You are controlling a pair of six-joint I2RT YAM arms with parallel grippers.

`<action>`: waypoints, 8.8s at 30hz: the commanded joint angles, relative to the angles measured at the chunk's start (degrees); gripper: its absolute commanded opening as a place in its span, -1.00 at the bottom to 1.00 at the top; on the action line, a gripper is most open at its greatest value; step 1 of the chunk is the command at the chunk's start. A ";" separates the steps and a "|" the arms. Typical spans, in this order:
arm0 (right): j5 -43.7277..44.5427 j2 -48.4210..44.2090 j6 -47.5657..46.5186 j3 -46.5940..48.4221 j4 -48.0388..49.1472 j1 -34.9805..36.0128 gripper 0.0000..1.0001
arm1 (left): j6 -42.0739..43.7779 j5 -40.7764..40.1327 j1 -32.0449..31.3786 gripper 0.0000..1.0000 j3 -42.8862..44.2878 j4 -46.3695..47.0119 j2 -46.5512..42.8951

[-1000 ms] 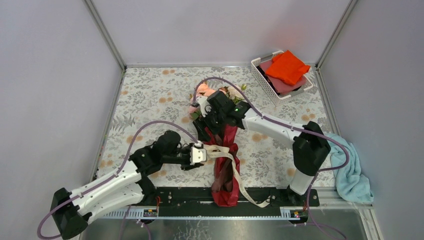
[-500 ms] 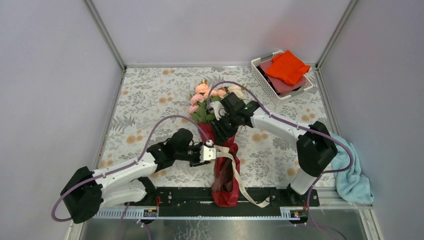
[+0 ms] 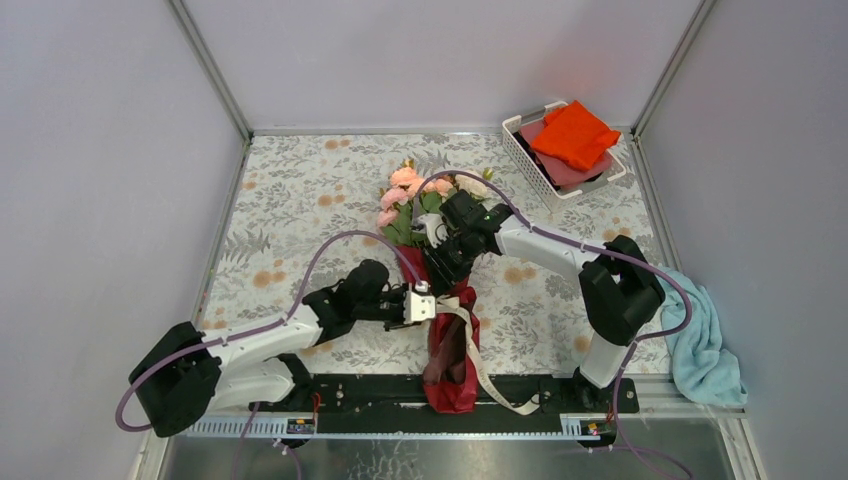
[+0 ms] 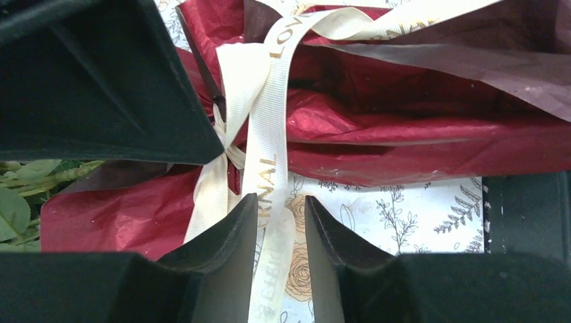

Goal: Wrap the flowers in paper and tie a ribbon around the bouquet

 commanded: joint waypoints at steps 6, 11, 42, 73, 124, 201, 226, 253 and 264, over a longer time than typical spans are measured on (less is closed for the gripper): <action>-4.62 -1.43 0.35 -0.66 -0.84 0.18 -0.19 | 0.29 -2.56 -2.08 -0.06 0.10 6.78 2.07; -5.05 -3.01 0.22 -0.71 -0.98 0.15 -0.11 | 2.34 -3.84 -2.30 -0.21 -0.84 9.90 3.20; 1.66 -8.06 6.13 -2.29 3.39 -5.00 -0.27 | -3.57 -7.79 -3.94 -1.00 0.19 14.35 6.44; -16.58 1.01 2.08 -5.96 7.16 -4.24 -0.64 | 3.32 -5.86 -4.22 -1.00 1.01 12.98 8.04; -3.01 -5.64 5.06 -6.84 7.01 -2.75 -1.00 | 7.93 -6.94 -3.74 0.25 8.00 0.75 3.48; 14.98 -25.77 15.51 -22.53 11.39 -5.40 -1.00 | 9.28 -2.12 1.73 0.35 9.21 -11.52 11.60; 15.72 -26.98 15.88 -22.92 12.37 -5.38 -1.00 | -0.74 -1.97 -0.97 -0.19 10.43 -7.35 11.37; 22.14 -35.72 20.23 -31.71 7.37 -11.14 -1.00 | 35.21 -18.98 2.18 -1.00 -0.22 -11.51 9.69; 21.65 -36.79 22.17 -33.34 6.44 -14.12 -1.00 | 47.81 -21.95 5.78 -1.00 -5.16 -9.39 9.45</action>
